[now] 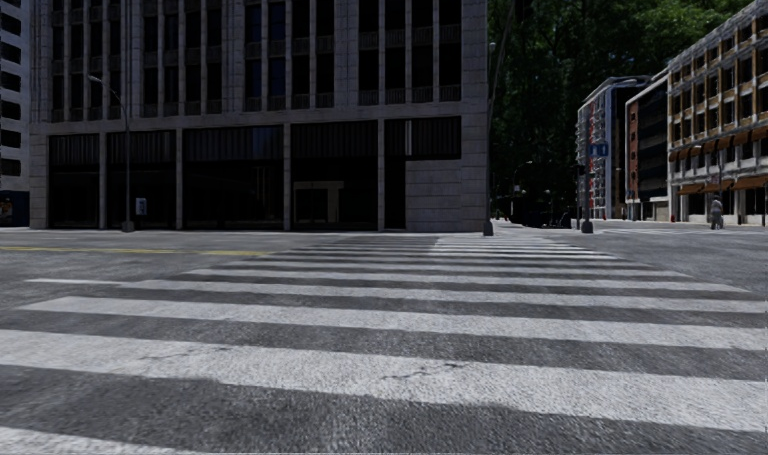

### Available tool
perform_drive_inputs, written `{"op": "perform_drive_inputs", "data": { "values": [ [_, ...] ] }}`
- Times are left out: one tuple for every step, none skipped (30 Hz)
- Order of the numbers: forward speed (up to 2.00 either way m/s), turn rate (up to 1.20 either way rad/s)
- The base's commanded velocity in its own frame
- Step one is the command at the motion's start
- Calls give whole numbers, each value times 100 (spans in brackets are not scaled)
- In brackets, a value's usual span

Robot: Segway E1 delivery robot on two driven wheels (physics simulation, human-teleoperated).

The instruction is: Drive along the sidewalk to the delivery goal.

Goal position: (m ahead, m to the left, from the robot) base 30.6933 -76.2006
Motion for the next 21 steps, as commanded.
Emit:
{"op": "perform_drive_inputs", "data": {
  "values": [
    [165, 0],
    [165, 0],
    [165, 0],
    [165, 0],
    [165, 0],
    [165, 0],
    [165, 0],
    [165, 0],
    [165, 0],
    [165, 0],
    [165, 0],
    [165, 0],
    [165, 0],
    [165, 0],
    [165, 0],
    [165, 0],
    [165, 0],
    [165, 0],
    [165, 0],
    [165, 0],
    [165, 0]
  ]
}}
